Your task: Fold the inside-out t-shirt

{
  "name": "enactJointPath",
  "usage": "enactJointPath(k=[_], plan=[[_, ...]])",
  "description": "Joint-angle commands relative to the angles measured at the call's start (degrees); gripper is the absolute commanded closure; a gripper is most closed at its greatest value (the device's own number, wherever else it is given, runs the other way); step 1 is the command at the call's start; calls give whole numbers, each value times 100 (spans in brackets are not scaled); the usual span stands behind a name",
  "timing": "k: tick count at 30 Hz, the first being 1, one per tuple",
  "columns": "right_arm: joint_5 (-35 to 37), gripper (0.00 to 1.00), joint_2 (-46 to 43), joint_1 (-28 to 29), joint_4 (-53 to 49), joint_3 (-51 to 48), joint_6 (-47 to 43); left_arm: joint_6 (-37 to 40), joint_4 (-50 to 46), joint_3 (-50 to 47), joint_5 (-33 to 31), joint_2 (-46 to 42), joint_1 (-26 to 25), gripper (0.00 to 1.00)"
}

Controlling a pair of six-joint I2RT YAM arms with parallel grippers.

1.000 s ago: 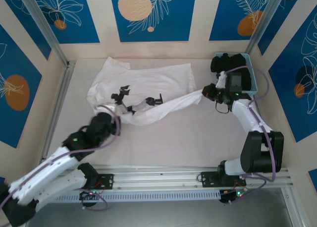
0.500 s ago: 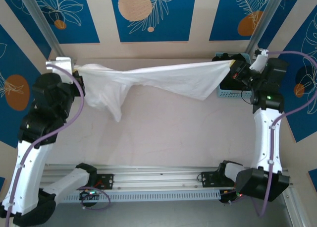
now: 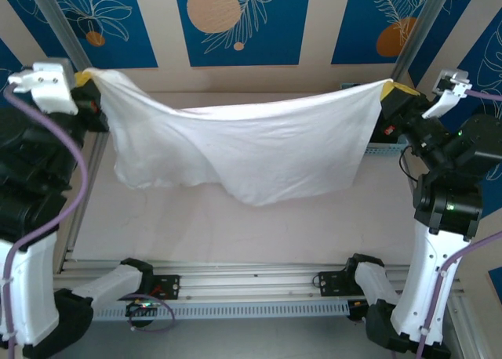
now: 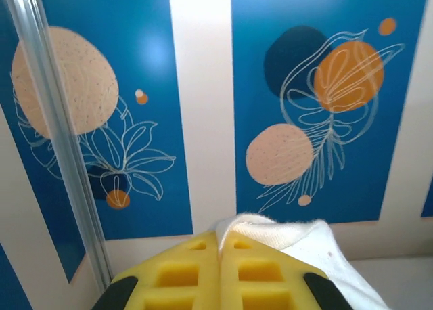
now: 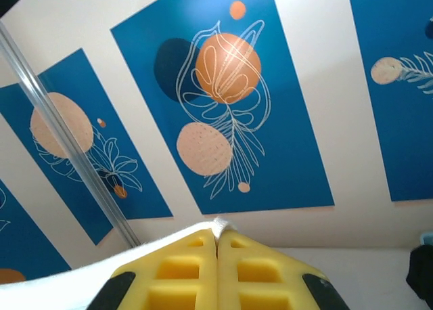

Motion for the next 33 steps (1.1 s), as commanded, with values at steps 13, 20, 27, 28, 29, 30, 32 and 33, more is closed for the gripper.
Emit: enactJointPath(k=[13,20,27,28,29,30,32,33], plan=[[830,100,3128,1063,572,1981,-363,-1048,89,3232,1481,3620,1847,100],[1049,100,2403,1248,365,1664,-771,-932,941,1957,1610,2195,1846,100],[1177,100,1058,1325,149,930,-1090,-748,1331,959,1611,697,1847,100],[1249,100,833,1331,131,844,-1124,-741,1421,853,1644,506,1845,100],[1326,100,600,1327,112,778,-1140,-733,1492,797,1679,337,1848,100],[1382,100,438,1332,107,744,-1167,-727,1509,798,1707,227,1847,100],[1499,100,113,1336,69,751,-1187,-697,1583,845,1739,45,1847,100],[1500,100,50,1340,48,785,-1193,-684,1616,901,1752,13,1847,100]])
